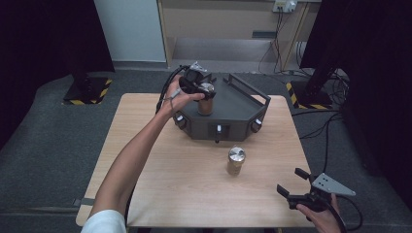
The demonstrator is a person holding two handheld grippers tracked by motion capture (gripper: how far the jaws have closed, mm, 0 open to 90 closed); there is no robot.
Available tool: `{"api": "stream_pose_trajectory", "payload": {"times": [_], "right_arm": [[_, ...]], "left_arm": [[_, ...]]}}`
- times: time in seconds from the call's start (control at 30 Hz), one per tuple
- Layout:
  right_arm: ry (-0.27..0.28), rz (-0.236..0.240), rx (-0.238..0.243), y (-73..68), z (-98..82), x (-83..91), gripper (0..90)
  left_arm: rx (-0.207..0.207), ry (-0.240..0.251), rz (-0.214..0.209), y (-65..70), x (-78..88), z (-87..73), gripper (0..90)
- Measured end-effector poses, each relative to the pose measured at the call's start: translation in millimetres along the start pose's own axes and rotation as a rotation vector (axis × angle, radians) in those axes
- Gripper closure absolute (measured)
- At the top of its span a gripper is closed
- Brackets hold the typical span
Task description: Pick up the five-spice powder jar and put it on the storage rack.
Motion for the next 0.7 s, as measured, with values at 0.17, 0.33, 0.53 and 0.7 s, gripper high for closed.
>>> {"api": "stream_pose_trajectory", "payload": {"times": [0.17,0.33,0.53,0.7], "right_arm": [[0.0,0.001,0.0,0.0,0.0,-0.2,2.4],[0.0,0.003,0.0,0.1,-0.1,-0.3,2.4],[0.0,0.004,0.0,0.3,-0.2,-0.3,2.4],[-0.001,0.009,0.001,-0.1,0.0,-0.6,2.4]], "left_arm": [[0.008,-0.003,-0.001,-1.6,-3.1,-0.7,33.8],[0.015,-0.002,-0.006,-2.2,-5.4,-1.6,33.8],[0.025,-0.006,-0.008,-2.5,-9.4,-4.0,33.7],[0.029,0.002,-0.012,-3.7,-10.1,-5.4,33.6]]}}
Point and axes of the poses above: each handheld gripper's, and its own axes: x roughly backward along the jaws, z roughly out of its top, y roughly to its right, the point moved 9 cm from there along -x, roughly forward along the jaws, and after that the axes turned 11 degrees about x, right-handed, at the moved point
